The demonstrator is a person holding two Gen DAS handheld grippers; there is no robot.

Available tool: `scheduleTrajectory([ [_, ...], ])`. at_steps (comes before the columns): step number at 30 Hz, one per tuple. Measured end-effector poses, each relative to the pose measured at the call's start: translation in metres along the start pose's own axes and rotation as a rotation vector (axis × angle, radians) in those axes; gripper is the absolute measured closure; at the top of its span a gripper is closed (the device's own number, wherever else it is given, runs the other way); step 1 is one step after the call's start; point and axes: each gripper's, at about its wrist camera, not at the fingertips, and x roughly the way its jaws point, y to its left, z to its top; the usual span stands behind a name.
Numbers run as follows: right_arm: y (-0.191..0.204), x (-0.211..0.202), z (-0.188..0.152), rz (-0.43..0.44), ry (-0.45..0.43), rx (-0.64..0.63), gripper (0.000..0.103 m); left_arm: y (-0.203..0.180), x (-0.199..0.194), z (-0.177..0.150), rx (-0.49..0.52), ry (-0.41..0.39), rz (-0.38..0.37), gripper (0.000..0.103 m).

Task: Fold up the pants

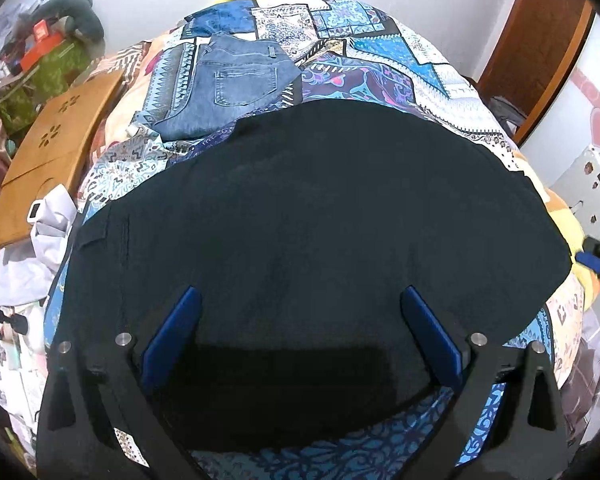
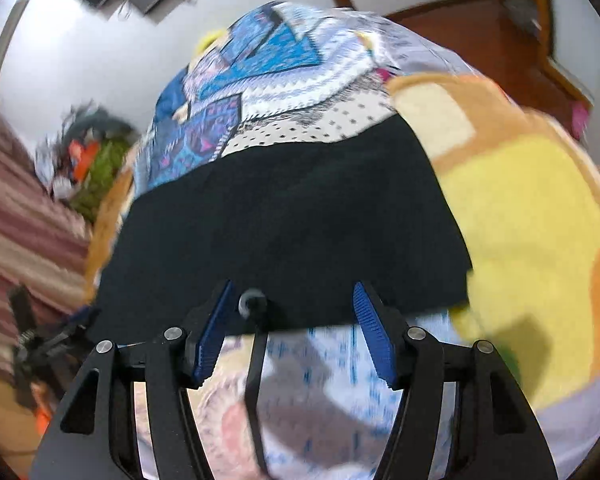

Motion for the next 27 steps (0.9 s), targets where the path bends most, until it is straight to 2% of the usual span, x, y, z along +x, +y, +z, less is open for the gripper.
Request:
scheduleTrajectory([
  [5,-0.014,0.019,-0.021,0.087,0.025,0.162,0.042,-0.001,-0.001,-0.001,0.001,-0.004,0.005,0.001],
  [7,-0.016,0.021,-0.021,0.089,-0.003,0.204,0.042,-0.001,-0.001,-0.001,0.002,-0.001,0.003,0.001],
  [10,-0.021,0.027,-0.016,0.120,-0.022,0.259,0.036,-0.001,-0.001,-0.001,0.003,-0.001,0.003,0.001],
  [19,-0.031,0.050,0.007,0.080,-0.034,0.293,0.036,0.000,-0.001,-0.002,0.008,-0.002,0.003,0.000],
  [22,-0.036,0.047,0.012,0.059,-0.056,0.282,0.050,-0.001,0.000,0.000,0.010,-0.001,0.006,0.000],
  [24,-0.039,0.045,0.016,0.046,-0.075,0.274,0.065,-0.001,0.001,0.001,0.008,-0.002,0.007,0.000],
  [25,-0.037,0.045,0.019,0.039,-0.084,0.267,0.069,-0.001,0.001,0.000,0.008,-0.002,0.007,0.000],
  [26,-0.037,0.044,0.022,0.022,-0.097,0.253,0.083,-0.001,0.001,0.001,0.007,-0.003,0.008,0.000],
  [27,-0.034,0.041,0.026,0.003,-0.115,0.223,0.088,-0.002,0.002,0.002,0.006,-0.003,0.008,0.000],
])
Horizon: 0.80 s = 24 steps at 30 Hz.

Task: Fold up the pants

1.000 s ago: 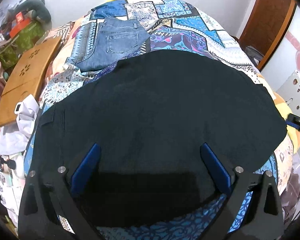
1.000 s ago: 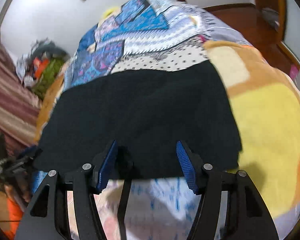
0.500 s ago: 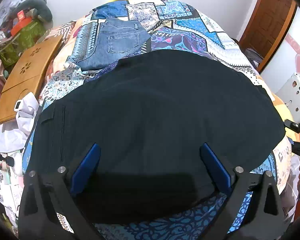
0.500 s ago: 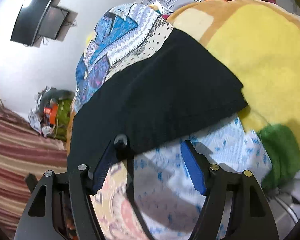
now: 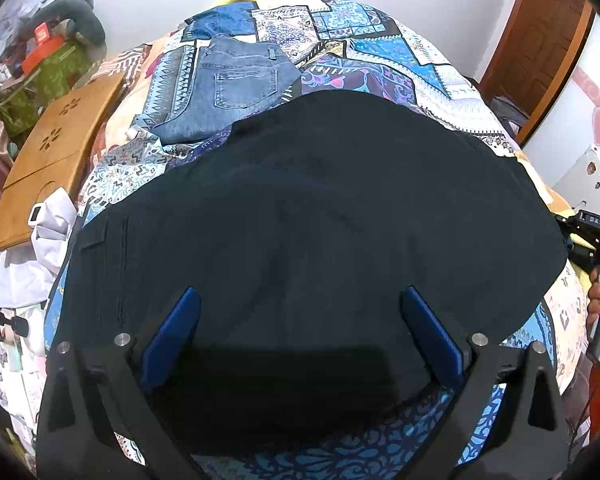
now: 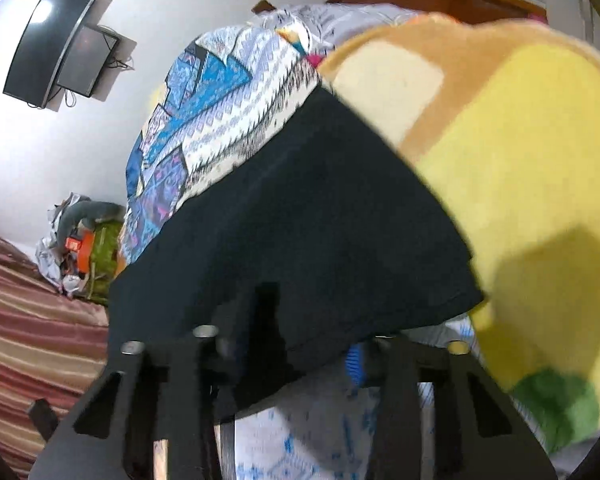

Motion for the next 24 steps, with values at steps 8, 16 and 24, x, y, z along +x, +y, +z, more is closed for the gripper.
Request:
scheduleTrajectory([
  [8,0.033,-0.028,0.019,-0.002,-0.102,-0.158,0.096,0.000,-0.002,0.001,0.002,-0.005,0.013,0.000],
  [16,0.111,-0.057,0.032,0.024,-0.218,-0.359,0.098,0.009,-0.021,-0.002,-0.011,-0.051,0.041,0.000],
  [24,0.221,-0.049,0.015,0.142,-0.228,-0.619,0.098,0.038,-0.049,-0.010,-0.065,-0.115,0.068,0.000],
])
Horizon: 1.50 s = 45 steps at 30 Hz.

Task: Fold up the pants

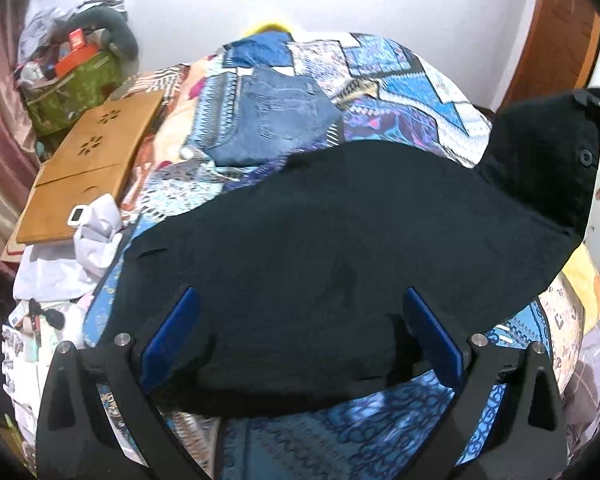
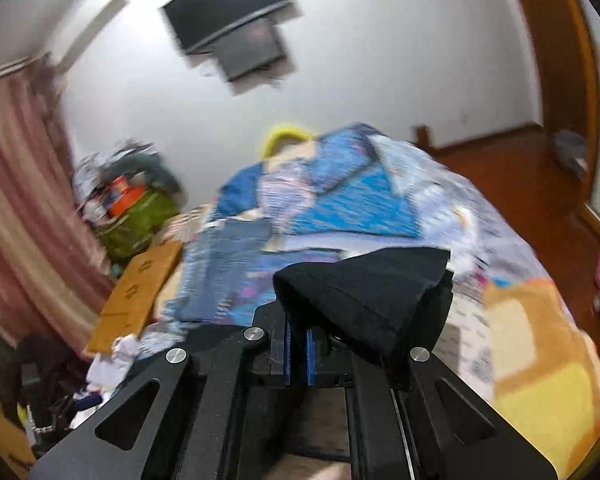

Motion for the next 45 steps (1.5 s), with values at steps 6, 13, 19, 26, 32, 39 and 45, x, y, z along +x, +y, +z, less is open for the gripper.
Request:
scheduleTrajectory([
  [6,0.070,0.064,-0.031,0.102,0.140,-0.156,0.098,0.027,-0.010,-0.007,-0.047,-0.012,0.034,0.000],
  [13,0.110,0.130,-0.118,0.178,0.433,-0.279,0.098,0.051,-0.015,-0.017,-0.087,-0.003,0.055,0.000],
  [19,0.110,0.124,-0.131,0.187,0.514,-0.353,0.087,0.053,-0.013,-0.012,-0.090,-0.009,0.059,0.000],
  [26,0.091,0.087,-0.112,0.152,0.435,-0.334,0.066,0.032,-0.003,0.017,-0.051,-0.012,-0.033,0.000],
  [32,0.052,0.070,-0.109,0.027,0.372,-0.305,0.062,0.007,0.033,0.042,-0.043,0.075,-0.174,0.000],
  [39,0.024,0.066,-0.127,0.006,0.395,-0.269,0.061,-0.019,0.081,0.051,-0.073,0.238,-0.301,0.037],
  [45,0.016,0.061,-0.135,0.024,0.376,-0.260,0.057,-0.040,0.074,0.056,-0.025,0.191,-0.218,0.083],
])
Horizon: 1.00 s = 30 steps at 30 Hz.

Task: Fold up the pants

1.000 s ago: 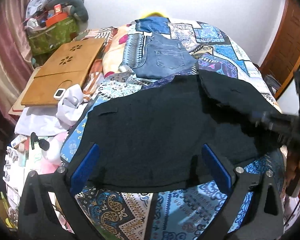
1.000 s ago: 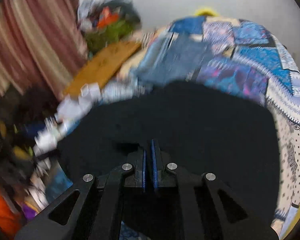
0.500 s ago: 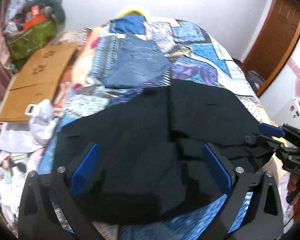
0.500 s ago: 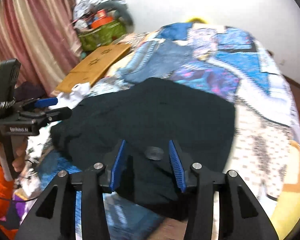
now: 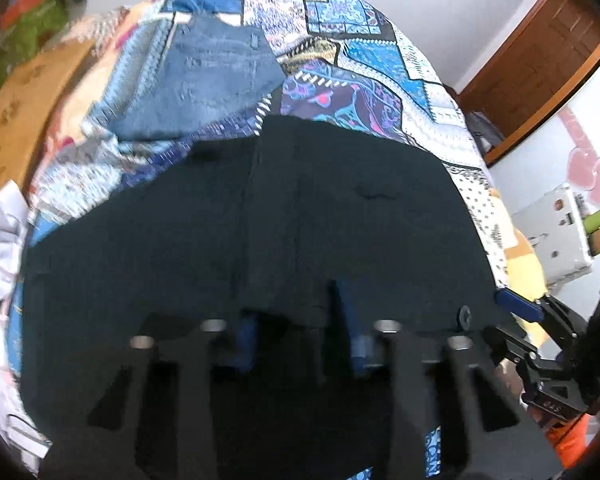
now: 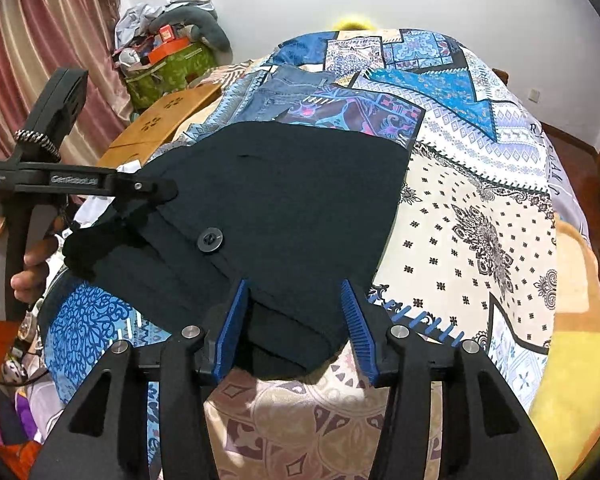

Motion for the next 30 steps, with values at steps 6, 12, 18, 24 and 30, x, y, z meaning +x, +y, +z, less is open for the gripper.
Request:
scheduleTrajectory([
  [6,-0.004,-0.004,-0.005,0.015,-0.008,0.012,0.057,-0.020,-0.037,-0.004,0.103,-0.103,0.060,0.097],
  [12,-0.008,-0.011,-0.008,0.014,0.000,0.028,0.056,-0.025,-0.064,-0.021,0.111,-0.146,0.060,0.097],
  [18,-0.008,-0.013,-0.013,0.005,0.012,0.031,0.056,-0.003,-0.026,-0.047,0.064,-0.033,0.097,0.085],
  [24,-0.005,-0.023,-0.005,-0.011,0.005,0.025,0.056,-0.004,-0.043,-0.046,0.103,-0.113,0.197,0.055],
  [30,-0.001,-0.032,0.027,0.000,-0.060,0.013,0.049,-0.013,-0.067,-0.021,0.178,-0.209,0.223,0.033],
])
